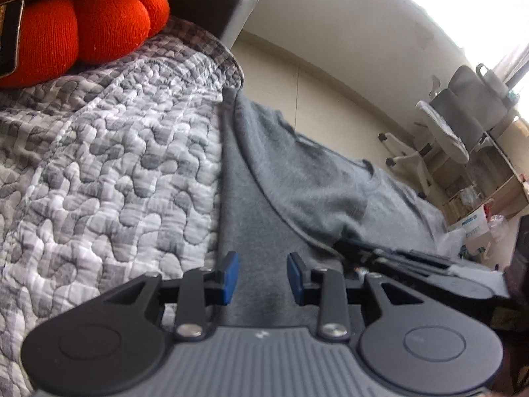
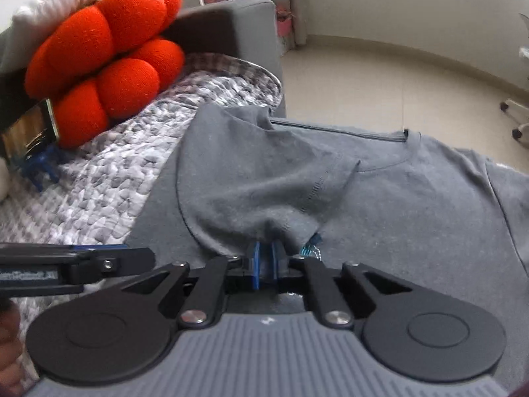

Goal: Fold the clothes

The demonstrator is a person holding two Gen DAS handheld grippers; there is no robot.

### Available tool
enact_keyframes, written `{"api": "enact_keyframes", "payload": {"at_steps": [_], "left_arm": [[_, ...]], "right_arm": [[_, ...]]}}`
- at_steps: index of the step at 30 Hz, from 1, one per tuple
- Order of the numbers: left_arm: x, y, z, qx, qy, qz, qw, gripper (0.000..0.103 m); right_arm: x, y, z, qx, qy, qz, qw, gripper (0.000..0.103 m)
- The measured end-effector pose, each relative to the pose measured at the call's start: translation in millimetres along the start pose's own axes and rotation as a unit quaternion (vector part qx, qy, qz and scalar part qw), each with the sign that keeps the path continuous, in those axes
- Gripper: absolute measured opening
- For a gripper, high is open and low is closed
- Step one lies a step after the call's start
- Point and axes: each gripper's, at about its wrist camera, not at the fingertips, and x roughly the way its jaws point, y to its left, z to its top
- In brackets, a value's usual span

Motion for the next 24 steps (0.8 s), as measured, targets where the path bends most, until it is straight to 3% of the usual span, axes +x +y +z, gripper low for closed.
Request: {"api": "enact_keyframes", "payload": {"at_steps": [3,8,14,21,24], "left_arm": [[-1,0,0,-0.001,0.000,-0.001,1.0000,0.033],[-3,1,1,-0.001,0.000,-0.003,1.0000,0.033],[-6,1,1,-0.002,0.000,-0.005,1.0000,0.033],[-3,1,-5,0.015,0.010,-0.002,0.9998,0.033],[-4,2,-6,0.019,0.014,-0.003,0.9997,0.033]], "right_arm": [[-13,0,4,0.004,-0.015,0.000,1.000,0.016],[-25,-9,3,0.038,-0.003,-0.014,0.999,0.018],[-55,6,-6,0.041,-0.013,0.026,0.999,0.018],[-31,46,-43,-0.025,0.059,0.055,0.996,0.017],[-41,53,-55,-0.032,0.063,0.054,0.996,0.018]]}}
